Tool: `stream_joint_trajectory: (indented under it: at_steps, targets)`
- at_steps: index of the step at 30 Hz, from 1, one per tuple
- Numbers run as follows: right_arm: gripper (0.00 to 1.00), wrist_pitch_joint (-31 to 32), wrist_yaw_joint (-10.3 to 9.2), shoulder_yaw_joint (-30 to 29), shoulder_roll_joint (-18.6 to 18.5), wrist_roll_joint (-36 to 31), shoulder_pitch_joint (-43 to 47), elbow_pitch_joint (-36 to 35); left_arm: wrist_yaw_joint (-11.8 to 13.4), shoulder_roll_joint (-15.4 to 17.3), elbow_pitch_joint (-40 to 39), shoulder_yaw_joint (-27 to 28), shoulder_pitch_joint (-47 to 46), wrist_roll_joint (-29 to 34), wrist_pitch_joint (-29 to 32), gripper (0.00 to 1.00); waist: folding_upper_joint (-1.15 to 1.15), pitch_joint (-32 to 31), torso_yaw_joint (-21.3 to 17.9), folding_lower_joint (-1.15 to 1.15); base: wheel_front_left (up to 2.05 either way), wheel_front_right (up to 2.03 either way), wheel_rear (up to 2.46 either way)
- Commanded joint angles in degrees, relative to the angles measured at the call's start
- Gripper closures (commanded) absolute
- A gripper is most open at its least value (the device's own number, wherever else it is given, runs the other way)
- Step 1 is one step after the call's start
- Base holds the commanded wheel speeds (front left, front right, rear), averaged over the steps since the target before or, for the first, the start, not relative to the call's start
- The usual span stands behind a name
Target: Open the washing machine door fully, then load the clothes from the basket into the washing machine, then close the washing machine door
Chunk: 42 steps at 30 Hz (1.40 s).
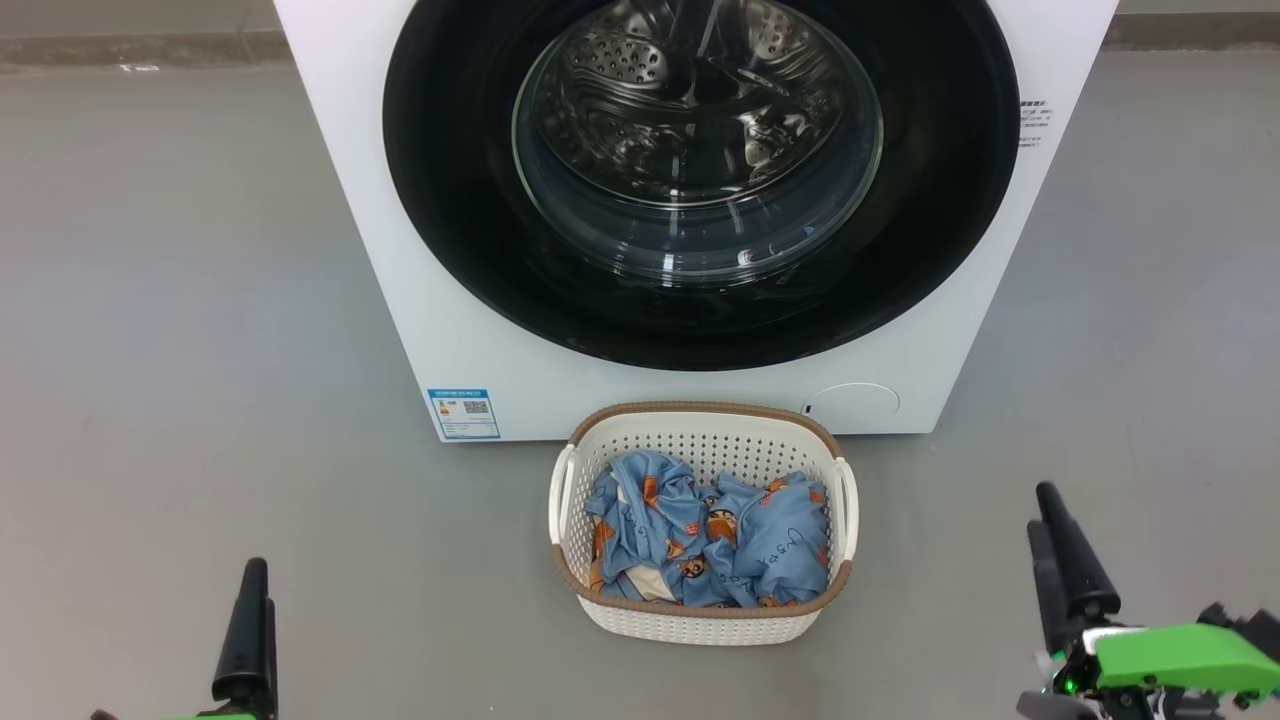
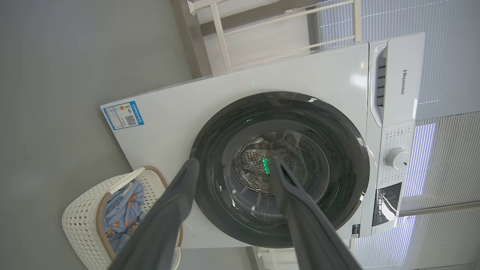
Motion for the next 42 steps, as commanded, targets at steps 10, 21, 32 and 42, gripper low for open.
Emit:
stream_joint_trajectory:
  at_steps: [10, 21, 32, 42]
  targets:
    - [0.0, -2.4, -0.02, 2.8, -2.5, -8.9, -4.3, -3.0, -0.1, 1.8, -3.2, -0.8, -2.2, 10.0, -2.2, 0.0, 0.0, 0.1, 0.0, -0.01, 0.0, 0.0, 0.0]
    - [0.0, -4.0, -0.03, 6.3, -4.2, -18.1, -5.5, -2.9, -0.1, 2.1, -4.0, -0.9, -2.3, 20.9, -4.0, 0.0, 0.0, 0.1, 0.1, -0.01, 0.0, 0.0, 0.0]
    - [0.0, -5.9, -0.04, 9.7, -6.1, -29.8, -6.8, -1.9, -0.1, 2.3, -4.6, -0.5, -2.2, 33.7, -5.9, 0.0, 0.0, 0.2, 0.2, -0.01, 0.0, 0.0, 0.0]
    - [0.0, -7.7, -0.04, 11.7, -6.7, -38.8, -7.9, -1.1, -0.2, 2.1, -5.4, -0.5, -2.2, 44.2, -7.8, 0.0, 0.0, 0.3, 0.2, -0.01, 0.0, 0.0, 0.0]
